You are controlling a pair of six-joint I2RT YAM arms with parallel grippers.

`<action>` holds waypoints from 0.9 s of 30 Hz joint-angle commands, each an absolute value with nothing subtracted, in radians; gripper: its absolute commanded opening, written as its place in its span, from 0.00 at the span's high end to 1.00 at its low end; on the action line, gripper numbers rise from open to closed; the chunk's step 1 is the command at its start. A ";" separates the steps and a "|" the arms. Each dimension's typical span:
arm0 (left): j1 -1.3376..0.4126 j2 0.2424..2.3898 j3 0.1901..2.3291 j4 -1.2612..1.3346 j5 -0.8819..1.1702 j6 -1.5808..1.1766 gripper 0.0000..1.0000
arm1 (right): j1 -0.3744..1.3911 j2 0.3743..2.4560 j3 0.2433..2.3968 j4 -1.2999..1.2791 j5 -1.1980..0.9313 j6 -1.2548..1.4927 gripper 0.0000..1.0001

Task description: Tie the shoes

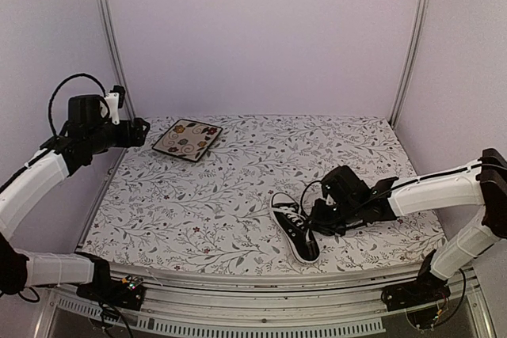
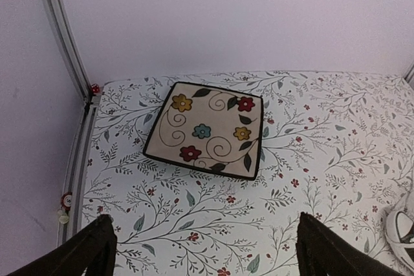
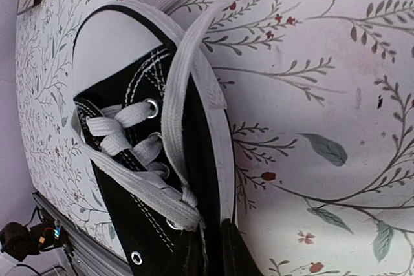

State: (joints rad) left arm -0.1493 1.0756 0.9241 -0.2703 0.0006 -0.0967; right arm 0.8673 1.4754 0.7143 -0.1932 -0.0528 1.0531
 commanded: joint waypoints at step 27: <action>-0.508 1.083 0.761 -0.257 -0.083 -0.729 0.09 | 0.675 1.846 1.181 -0.409 0.077 0.569 0.39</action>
